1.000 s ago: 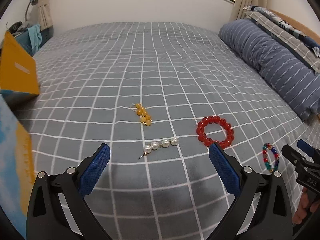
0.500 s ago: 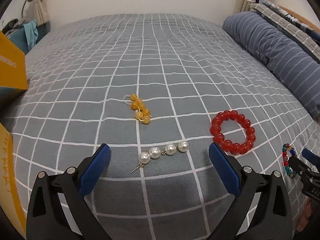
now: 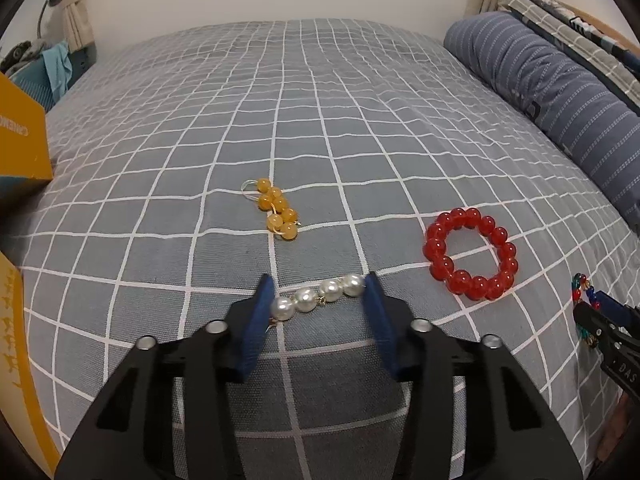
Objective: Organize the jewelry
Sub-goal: 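Grasp the pearl earrings with the left tool while the right tool grasps the multicolour bead bracelet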
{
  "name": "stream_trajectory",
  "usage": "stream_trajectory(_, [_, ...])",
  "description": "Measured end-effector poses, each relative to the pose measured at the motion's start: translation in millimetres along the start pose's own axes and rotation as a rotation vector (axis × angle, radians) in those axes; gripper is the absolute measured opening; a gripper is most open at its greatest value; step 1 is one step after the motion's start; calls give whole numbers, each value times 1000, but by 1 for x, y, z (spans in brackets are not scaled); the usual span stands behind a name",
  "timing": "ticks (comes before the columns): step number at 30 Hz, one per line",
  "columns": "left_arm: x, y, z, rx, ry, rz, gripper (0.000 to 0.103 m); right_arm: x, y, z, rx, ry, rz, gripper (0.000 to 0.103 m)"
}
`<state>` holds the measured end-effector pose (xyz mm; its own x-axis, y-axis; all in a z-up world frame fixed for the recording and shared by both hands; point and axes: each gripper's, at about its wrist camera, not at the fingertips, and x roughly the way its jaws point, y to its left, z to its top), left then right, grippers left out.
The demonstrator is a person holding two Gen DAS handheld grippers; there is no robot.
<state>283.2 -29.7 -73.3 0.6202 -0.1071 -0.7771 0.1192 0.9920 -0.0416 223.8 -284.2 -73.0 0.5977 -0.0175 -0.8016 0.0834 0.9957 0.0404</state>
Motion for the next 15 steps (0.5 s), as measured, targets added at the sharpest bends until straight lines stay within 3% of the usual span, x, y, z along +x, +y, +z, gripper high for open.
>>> stream_trajectory(2, [-1,-2,0,18,4,-4,26,0,0,0,-2,2,-7,40])
stream_trajectory(4, [-1,-3,0,23,7,-9,22,1,0,1,1,3,-6,35])
stream_trajectory(5, [-1,-3,1,23,11,-10,11,0,-1,1,3,4,-5,28])
stream_trajectory(7, [-2,-2,1,19,20,-13,11,0,-2,1,5,6,0,18])
stream_trajectory(12, [-9,-1,2,17,30,-10,11,-3,-2,2,9,3,9,16])
stream_trajectory(13, [-11,-1,3,15,31,-8,10,-4,-2,2,12,1,12,10])
stream_trajectory(15, [-14,0,3,7,34,-12,10,-7,-2,2,14,-4,15,9])
